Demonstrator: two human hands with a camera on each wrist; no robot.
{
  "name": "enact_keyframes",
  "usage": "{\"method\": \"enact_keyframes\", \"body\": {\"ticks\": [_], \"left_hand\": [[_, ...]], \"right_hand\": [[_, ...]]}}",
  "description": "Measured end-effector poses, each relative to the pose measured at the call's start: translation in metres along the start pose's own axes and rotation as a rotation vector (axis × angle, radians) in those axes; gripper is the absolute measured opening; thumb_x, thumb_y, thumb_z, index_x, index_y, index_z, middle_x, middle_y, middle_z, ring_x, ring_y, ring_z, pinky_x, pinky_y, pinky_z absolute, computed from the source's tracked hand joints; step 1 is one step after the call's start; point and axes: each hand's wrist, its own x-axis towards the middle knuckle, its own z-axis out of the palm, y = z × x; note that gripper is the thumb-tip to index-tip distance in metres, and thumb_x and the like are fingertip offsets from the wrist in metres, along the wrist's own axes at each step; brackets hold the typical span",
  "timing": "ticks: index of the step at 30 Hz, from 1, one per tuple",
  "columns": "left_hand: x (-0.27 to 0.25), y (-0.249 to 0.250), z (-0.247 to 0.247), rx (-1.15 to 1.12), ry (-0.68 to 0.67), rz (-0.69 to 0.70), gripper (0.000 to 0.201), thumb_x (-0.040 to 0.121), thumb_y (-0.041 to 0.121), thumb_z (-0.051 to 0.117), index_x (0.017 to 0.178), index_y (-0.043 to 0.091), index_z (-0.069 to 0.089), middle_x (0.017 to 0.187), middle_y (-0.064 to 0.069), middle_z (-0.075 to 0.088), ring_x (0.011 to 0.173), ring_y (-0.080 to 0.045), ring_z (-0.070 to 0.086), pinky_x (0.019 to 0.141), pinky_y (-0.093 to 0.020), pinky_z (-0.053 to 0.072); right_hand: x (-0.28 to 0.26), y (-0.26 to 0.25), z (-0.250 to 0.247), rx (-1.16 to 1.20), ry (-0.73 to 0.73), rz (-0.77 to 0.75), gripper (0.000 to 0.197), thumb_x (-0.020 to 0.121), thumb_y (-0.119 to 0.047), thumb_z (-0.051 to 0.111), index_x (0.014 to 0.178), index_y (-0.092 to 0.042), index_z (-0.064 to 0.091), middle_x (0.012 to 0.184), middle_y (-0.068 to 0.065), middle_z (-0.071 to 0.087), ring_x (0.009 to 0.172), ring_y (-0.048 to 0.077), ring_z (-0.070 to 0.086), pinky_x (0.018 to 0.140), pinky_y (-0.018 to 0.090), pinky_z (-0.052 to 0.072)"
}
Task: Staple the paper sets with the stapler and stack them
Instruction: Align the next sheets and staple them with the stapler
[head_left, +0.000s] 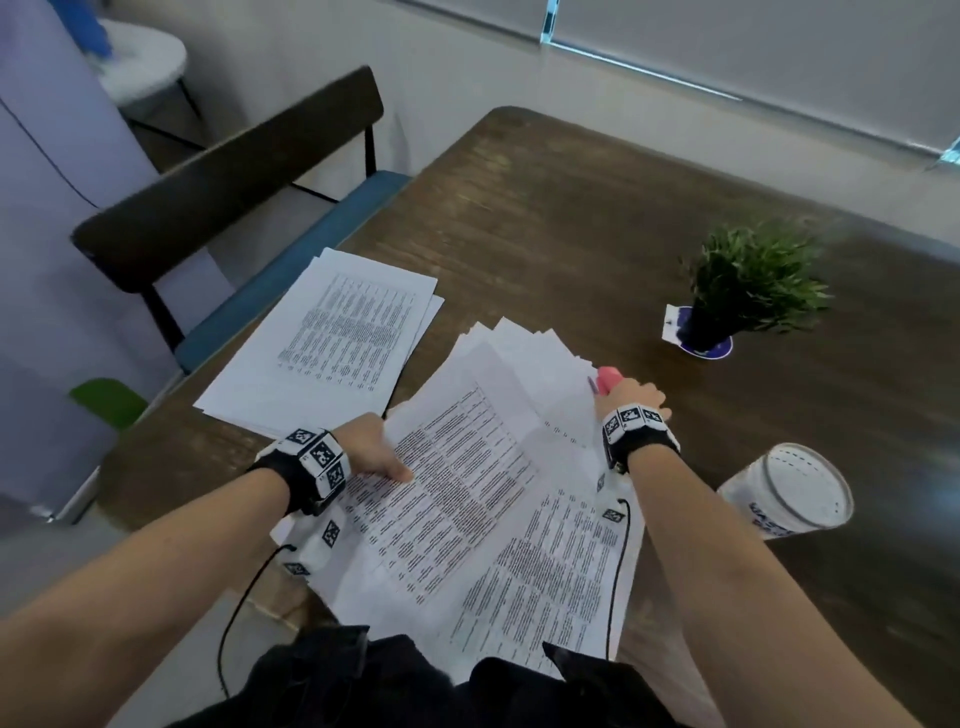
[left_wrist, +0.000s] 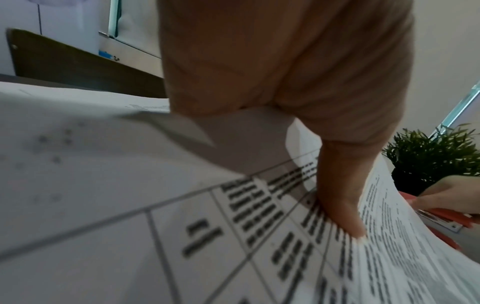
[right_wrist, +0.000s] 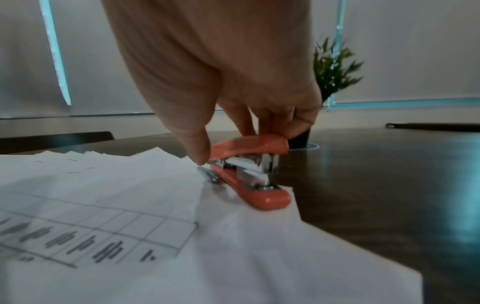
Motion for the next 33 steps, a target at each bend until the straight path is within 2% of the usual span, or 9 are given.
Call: {"method": "enact_keyframes", "body": {"ticks": [3, 6, 10, 13, 17, 19, 22, 30, 33], "left_hand": [[-0.015, 0.016, -0.006, 0.06, -0.027, 0.012, 0.052, 0.05, 0.037, 0.092, 0.077, 0.001, 0.066, 0.073, -0.009, 0.07, 0.072, -0.026, 0.069, 0.071, -0.035, 0.058], [-0.017, 0.025, -0.01, 0.118, -0.03, 0.027, 0.04, 0.073, 0.028, 0.084, 0.062, 0.014, 0.048, 0.059, -0.001, 0.05, 0.052, -0.015, 0.049, 0.052, -0.023, 0.039], [-0.005, 0.032, -0.015, 0.188, -0.086, 0.092, 0.046, 0.07, 0.033, 0.086, 0.063, 0.014, 0.045, 0.061, 0.0, 0.048, 0.056, -0.013, 0.047, 0.057, -0.024, 0.038], [0.001, 0.04, -0.017, 0.235, -0.158, 0.16, 0.048, 0.065, 0.038, 0.088, 0.078, 0.004, 0.056, 0.07, -0.011, 0.058, 0.069, -0.023, 0.06, 0.07, -0.032, 0.048], [0.003, 0.051, -0.018, 0.24, -0.227, 0.26, 0.048, 0.065, 0.035, 0.087, 0.059, 0.015, 0.044, 0.054, 0.002, 0.045, 0.053, -0.014, 0.044, 0.059, -0.026, 0.038], [0.003, 0.054, -0.019, 0.236, -0.239, 0.289, 0.05, 0.066, 0.034, 0.087, 0.056, 0.017, 0.041, 0.051, 0.004, 0.044, 0.047, -0.012, 0.042, 0.057, -0.027, 0.036], [0.007, 0.054, -0.019, 0.216, -0.231, 0.321, 0.048, 0.072, 0.026, 0.086, 0.055, 0.018, 0.042, 0.045, 0.008, 0.041, 0.041, -0.009, 0.039, 0.055, -0.026, 0.035], [0.016, 0.048, -0.019, 0.224, -0.254, 0.41, 0.039, 0.066, 0.028, 0.089, 0.082, 0.005, 0.061, 0.071, -0.006, 0.059, 0.07, -0.02, 0.055, 0.069, -0.033, 0.045], [0.013, 0.051, -0.018, 0.235, -0.251, 0.424, 0.041, 0.067, 0.028, 0.089, 0.08, 0.007, 0.056, 0.071, -0.005, 0.057, 0.069, -0.02, 0.053, 0.065, -0.031, 0.043]], "right_hand": [[0.0, 0.003, 0.009, 0.089, 0.064, 0.06, 0.052, 0.093, -0.041, 0.056, 0.128, -0.004, 0.047, 0.132, 0.017, 0.052, 0.126, 0.034, 0.044, 0.103, 0.048, 0.034], [-0.008, -0.002, 0.002, 0.272, 0.139, 0.1, 0.044, 0.094, -0.028, 0.058, 0.122, 0.0, 0.041, 0.125, 0.022, 0.057, 0.119, 0.038, 0.052, 0.1, 0.048, 0.038], [-0.027, -0.011, -0.032, 0.689, 0.208, 0.014, 0.037, 0.093, -0.02, 0.058, 0.118, -0.001, 0.039, 0.115, 0.023, 0.06, 0.105, 0.038, 0.059, 0.086, 0.039, 0.045], [-0.049, -0.027, -0.055, 0.997, 0.325, -0.135, 0.031, 0.087, -0.024, 0.067, 0.109, -0.015, 0.046, 0.099, 0.005, 0.061, 0.093, 0.025, 0.061, 0.084, 0.034, 0.048], [-0.075, -0.056, -0.07, 1.336, 0.297, -0.102, 0.021, 0.09, -0.042, 0.063, 0.102, -0.026, 0.059, 0.09, -0.008, 0.065, 0.084, 0.009, 0.063, 0.08, 0.032, 0.054], [-0.088, -0.066, -0.071, 1.386, 0.275, -0.111, 0.018, 0.094, -0.041, 0.058, 0.102, -0.025, 0.057, 0.085, -0.009, 0.064, 0.075, 0.004, 0.062, 0.065, 0.021, 0.051], [-0.103, -0.076, -0.067, 1.449, 0.226, -0.109, 0.022, 0.096, -0.043, 0.055, 0.095, -0.021, 0.056, 0.076, -0.001, 0.063, 0.066, 0.012, 0.061, 0.055, 0.024, 0.05], [-0.117, -0.083, -0.07, 1.471, 0.209, -0.022, 0.033, 0.092, -0.048, 0.058, 0.088, -0.015, 0.061, 0.072, 0.001, 0.066, 0.069, 0.019, 0.064, 0.062, 0.03, 0.052], [-0.121, -0.087, -0.068, 1.443, 0.224, 0.01, 0.036, 0.092, -0.049, 0.059, 0.084, -0.014, 0.061, 0.072, 0.004, 0.065, 0.062, 0.018, 0.061, 0.054, 0.026, 0.048]]}}
